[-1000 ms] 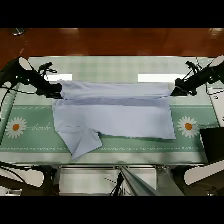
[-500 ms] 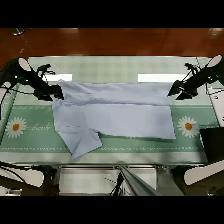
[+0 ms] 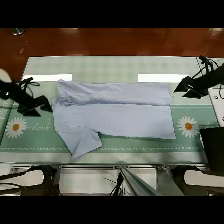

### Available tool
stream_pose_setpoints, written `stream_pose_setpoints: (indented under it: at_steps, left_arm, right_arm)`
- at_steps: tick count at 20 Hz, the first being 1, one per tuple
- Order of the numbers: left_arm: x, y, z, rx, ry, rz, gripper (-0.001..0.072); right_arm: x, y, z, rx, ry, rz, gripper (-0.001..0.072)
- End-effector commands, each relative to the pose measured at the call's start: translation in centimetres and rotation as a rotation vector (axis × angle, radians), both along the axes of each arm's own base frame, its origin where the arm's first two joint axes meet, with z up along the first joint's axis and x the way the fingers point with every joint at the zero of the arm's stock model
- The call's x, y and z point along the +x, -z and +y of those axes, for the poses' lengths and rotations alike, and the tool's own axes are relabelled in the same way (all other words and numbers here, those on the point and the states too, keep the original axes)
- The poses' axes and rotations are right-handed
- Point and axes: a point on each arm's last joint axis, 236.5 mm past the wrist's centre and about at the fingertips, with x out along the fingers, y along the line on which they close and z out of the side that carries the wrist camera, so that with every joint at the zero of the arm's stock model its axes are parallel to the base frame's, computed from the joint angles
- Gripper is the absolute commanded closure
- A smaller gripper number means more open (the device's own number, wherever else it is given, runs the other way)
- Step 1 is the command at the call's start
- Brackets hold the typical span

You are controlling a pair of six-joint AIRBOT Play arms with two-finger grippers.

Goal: Fold the shirts.

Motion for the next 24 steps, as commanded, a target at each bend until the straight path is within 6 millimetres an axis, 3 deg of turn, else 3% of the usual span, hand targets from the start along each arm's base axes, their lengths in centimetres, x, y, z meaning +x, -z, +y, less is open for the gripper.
stream_pose_setpoints:
  at_steps: [1,4,8,15,22,23,24]
  left_arm:
    - [-3.8,0.6,-0.8,-0.176,-0.259,-0.088,0.0004]
    - [-5.1,0.1,-2.0,-0.348,-0.384,-0.208,0.0005]
    - [-6.6,1.4,-4.3,-0.419,-0.430,-0.201,0.0006]
    - [-7.7,3.6,-8.7,-0.439,-0.335,-0.173,0.0007]
    - [-7.5,4.4,-11.7,-0.393,-0.177,-0.191,0.0013]
    - [-7.1,4.5,-12.0,-0.387,-0.180,-0.203,0.0121]
    - [-6.8,4.4,-12.3,-0.389,-0.183,-0.212,0.0540]
  right_arm:
    - [-3.7,0.2,0.7,0.021,0.079,-0.107,0.0093]
    - [-6.1,1.1,0.9,0.119,0.180,-0.105,0.0093]
    - [-6.1,0.5,1.0,0.213,0.237,-0.125,0.0093]
    - [-6.3,-0.2,2.2,0.262,0.193,-0.135,0.0094]
    - [-5.8,-0.2,1.8,0.249,0.211,-0.155,0.0094]
    - [-5.9,0.0,1.6,0.237,0.207,-0.150,0.0094]
    - [-6.2,0.4,1.2,0.214,0.202,-0.136,0.0094]
